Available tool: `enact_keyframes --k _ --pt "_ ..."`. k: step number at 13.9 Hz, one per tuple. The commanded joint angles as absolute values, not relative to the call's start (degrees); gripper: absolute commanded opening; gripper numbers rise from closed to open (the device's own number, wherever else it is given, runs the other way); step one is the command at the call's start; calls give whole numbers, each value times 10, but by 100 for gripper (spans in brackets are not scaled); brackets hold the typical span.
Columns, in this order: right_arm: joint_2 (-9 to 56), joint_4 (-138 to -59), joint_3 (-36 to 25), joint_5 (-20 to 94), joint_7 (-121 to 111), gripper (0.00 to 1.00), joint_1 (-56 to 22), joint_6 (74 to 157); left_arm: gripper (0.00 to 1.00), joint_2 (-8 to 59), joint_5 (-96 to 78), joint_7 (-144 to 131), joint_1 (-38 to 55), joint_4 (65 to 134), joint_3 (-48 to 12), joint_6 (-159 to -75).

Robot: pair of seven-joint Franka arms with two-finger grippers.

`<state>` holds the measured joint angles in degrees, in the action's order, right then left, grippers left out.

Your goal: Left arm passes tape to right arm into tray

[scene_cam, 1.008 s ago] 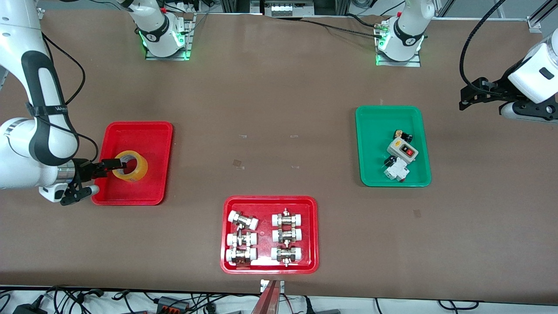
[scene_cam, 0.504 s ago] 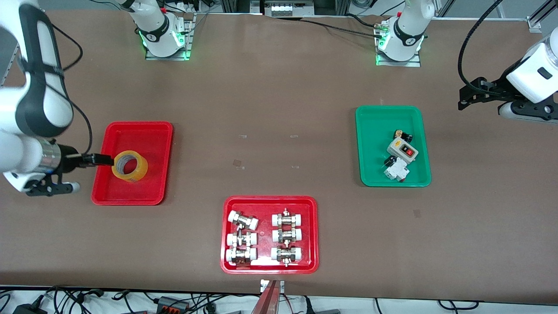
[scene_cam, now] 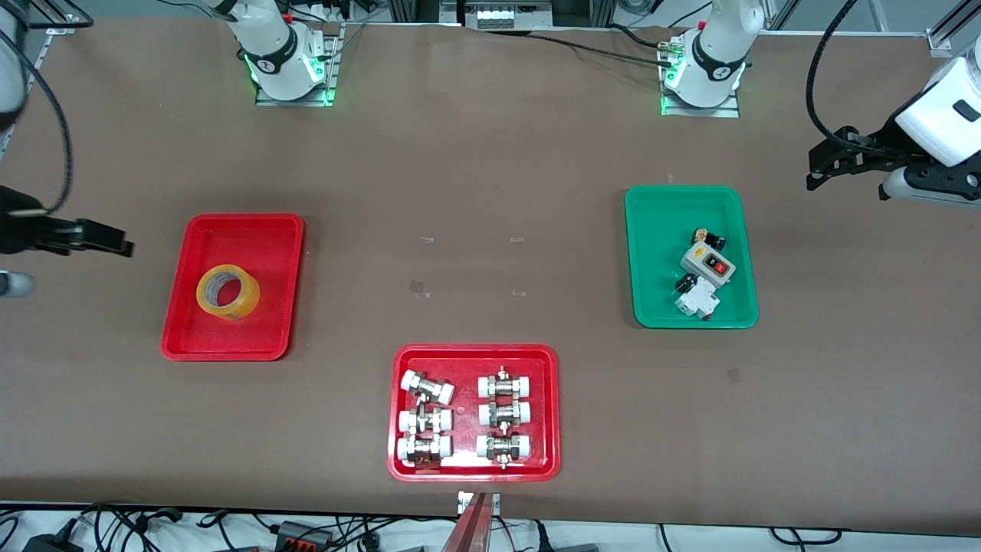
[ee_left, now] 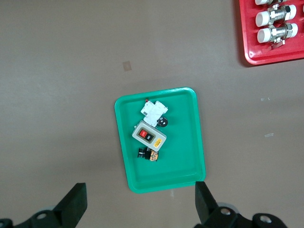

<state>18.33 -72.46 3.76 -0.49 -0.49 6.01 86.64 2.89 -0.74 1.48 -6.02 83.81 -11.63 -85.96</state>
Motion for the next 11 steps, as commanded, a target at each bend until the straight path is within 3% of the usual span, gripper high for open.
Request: enact_keyframes --k 1,5,7,11 --pt "193 -694 42 -36 6 100 56 863 100 40 -11 11 -66 820 -120 -852" --pt "164 -740 25 -52 4 100 37 935 100 47 -5 13 -67 820 -120 -852" --pt "148 -763 -16 -47 -1 100 9 956 100 45 -5 15 -61 818 -116 -852" --pt "128 -786 -24 -43 1 100 6 955 100 46 -5 14 -22 819 -91 -852"
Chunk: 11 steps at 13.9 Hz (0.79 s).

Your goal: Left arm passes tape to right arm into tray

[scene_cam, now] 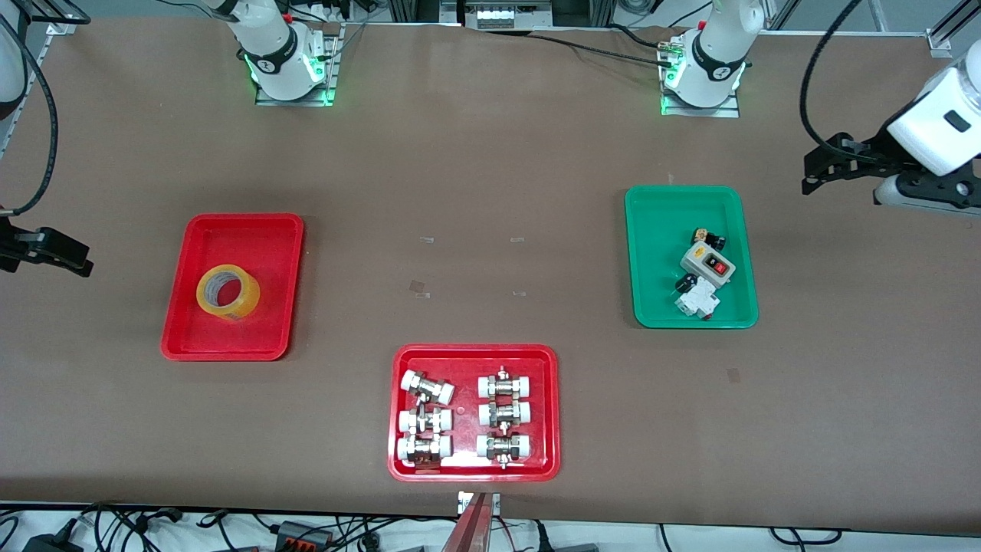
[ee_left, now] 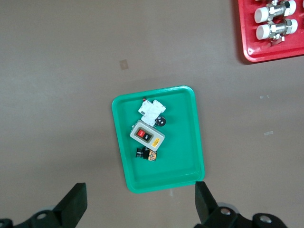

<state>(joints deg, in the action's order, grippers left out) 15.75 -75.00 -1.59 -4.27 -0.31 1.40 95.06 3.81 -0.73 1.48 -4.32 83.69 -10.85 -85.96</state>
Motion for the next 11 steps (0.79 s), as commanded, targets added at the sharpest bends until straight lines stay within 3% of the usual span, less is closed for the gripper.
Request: enact_keyframes --k 1,6,11 --pt "120 -798 -25 -43 2 100 4 956 100 46 -5 14 -20 819 -90 -852" --pt "9 -968 -29 -3 -1 100 13 992 100 45 -10 12 -17 817 -80 -852" --pt "-14 -991 -25 -34 -11 100 11 1009 100 46 -10 10 -7 818 -76 -852"
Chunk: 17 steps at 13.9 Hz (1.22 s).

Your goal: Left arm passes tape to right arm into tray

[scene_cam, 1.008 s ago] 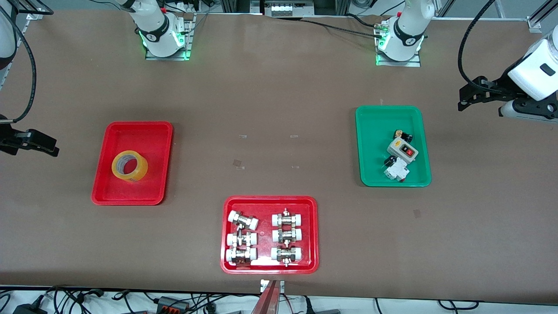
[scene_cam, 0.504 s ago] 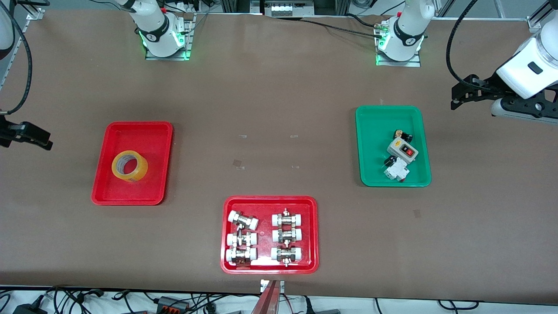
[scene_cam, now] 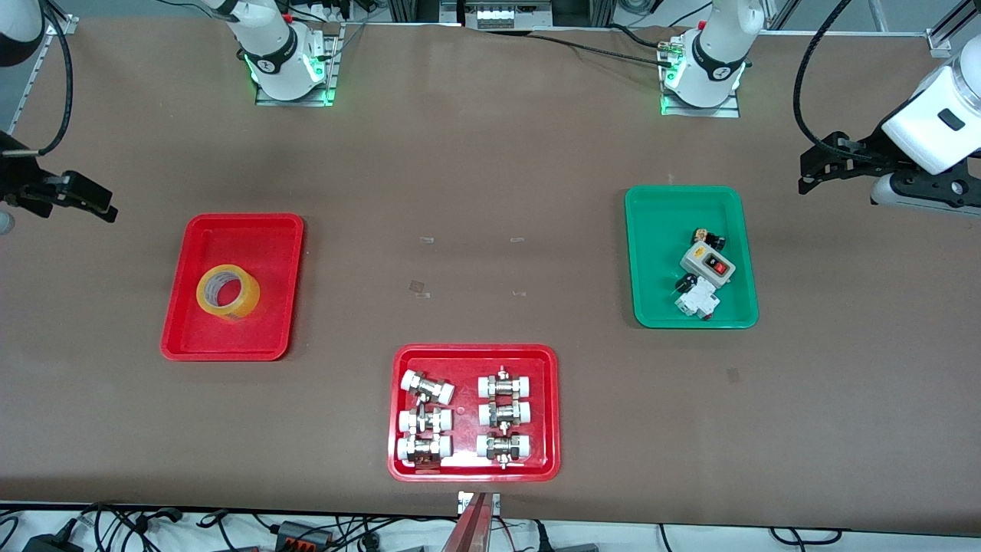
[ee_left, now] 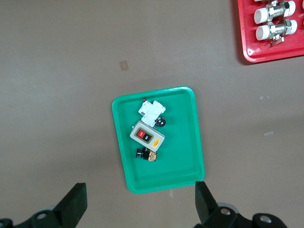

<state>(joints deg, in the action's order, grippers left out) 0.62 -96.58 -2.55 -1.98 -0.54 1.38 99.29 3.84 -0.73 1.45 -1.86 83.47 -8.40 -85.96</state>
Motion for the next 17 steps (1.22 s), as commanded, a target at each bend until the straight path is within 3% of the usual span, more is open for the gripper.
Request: enact_keyframes --k 1,17 --pt "-22 -1001 -24 -37 -11 100 11 1011 100 46 -9 10 -5 818 -76 -852" --pt "-33 -1014 -22 -28 -11 100 9 1003 100 44 -11 10 -15 817 -81 -851"
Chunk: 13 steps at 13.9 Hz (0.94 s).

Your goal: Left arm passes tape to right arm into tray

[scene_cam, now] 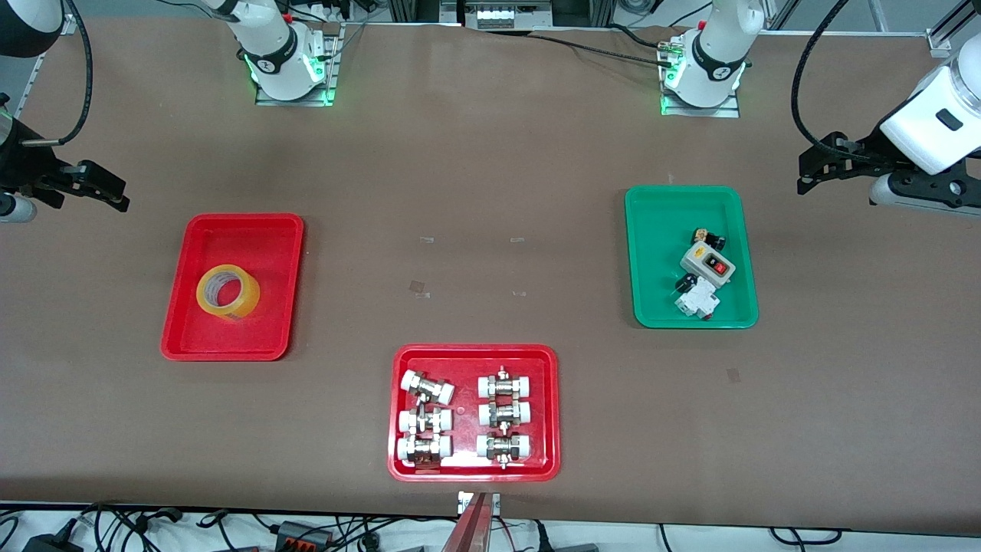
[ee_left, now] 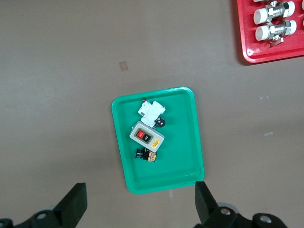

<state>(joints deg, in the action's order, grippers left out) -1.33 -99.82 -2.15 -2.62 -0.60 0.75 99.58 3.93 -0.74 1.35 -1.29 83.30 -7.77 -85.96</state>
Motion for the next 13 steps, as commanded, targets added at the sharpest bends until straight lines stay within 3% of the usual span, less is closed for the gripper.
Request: enact_keyframes --k 1,13 --pt "-33 -1013 -22 -28 -11 100 11 1002 100 44 -11 10 -15 817 -81 -851" --pt "-33 -1009 0 -27 -11 100 31 975 100 42 -4 9 -8 816 -85 -851"
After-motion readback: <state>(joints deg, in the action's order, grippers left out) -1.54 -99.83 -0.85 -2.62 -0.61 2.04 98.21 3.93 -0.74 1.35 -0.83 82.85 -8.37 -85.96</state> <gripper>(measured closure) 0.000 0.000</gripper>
